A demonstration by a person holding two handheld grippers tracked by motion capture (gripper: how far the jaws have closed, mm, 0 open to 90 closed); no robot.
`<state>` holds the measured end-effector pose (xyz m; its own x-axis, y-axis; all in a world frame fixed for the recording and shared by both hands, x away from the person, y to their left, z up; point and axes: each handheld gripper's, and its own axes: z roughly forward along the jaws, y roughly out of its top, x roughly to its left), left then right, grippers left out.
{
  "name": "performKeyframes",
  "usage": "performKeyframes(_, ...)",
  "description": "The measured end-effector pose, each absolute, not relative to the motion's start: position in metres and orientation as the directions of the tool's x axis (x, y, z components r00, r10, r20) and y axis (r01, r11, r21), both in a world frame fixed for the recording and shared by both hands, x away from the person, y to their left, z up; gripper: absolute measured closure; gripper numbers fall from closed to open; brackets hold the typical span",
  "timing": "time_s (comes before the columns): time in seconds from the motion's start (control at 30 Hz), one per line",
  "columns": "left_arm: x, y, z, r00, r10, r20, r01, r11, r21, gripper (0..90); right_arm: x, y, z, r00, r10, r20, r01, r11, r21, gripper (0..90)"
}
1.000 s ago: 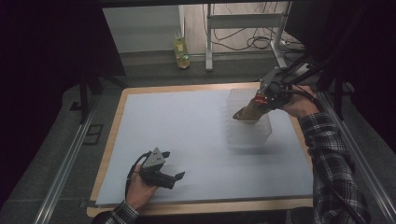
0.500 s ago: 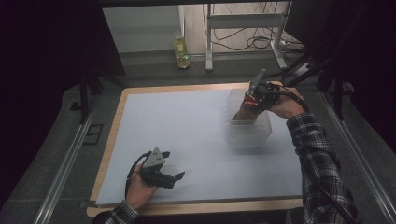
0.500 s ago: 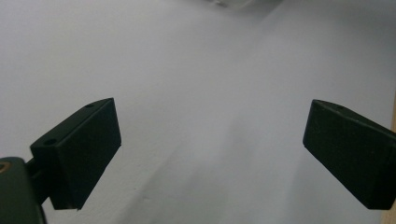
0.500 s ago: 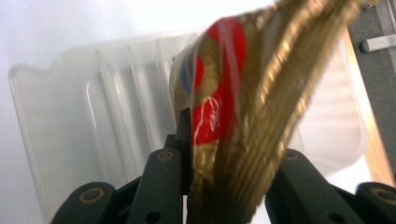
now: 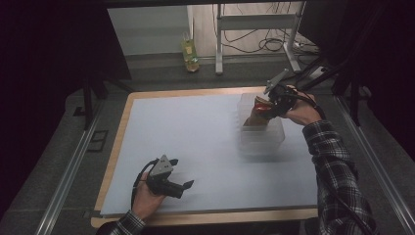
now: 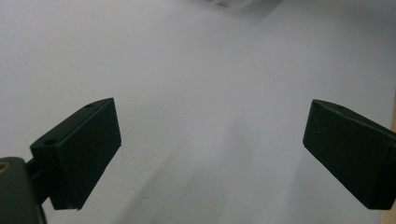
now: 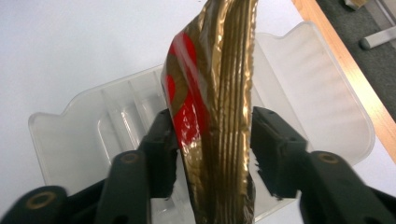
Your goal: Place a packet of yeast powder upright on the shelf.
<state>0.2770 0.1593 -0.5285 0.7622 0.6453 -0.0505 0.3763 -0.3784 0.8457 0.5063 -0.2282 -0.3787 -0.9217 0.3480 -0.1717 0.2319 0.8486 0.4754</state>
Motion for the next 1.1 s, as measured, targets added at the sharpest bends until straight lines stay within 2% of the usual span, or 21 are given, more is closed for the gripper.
performKeyframes(0.63, 0.277, 0.159, -0.529, 0.761, 0.647, -0.051, 0.375, -0.374, 0.848, 4.1, 0.497, -0.224, -0.374, -0.901, 0.396, -0.175, 0.245, 0.800, 0.547, 20.4)
performKeyframes(0.93, 0.277, 0.159, -0.529, 0.759, 0.649, -0.046, 0.373, -0.376, 0.848, 3.8, 0.491, -0.226, -0.368, -0.894, 0.416, -0.167, 0.251, 0.774, 0.582, 10.9)
performKeyframes(1.1, 0.276, 0.158, -0.529, 0.760, 0.649, -0.038, 0.369, -0.381, 0.848, 3.4, 0.489, -0.229, -0.365, -0.893, 0.426, -0.144, 0.261, 0.751, 0.607, 8.5)
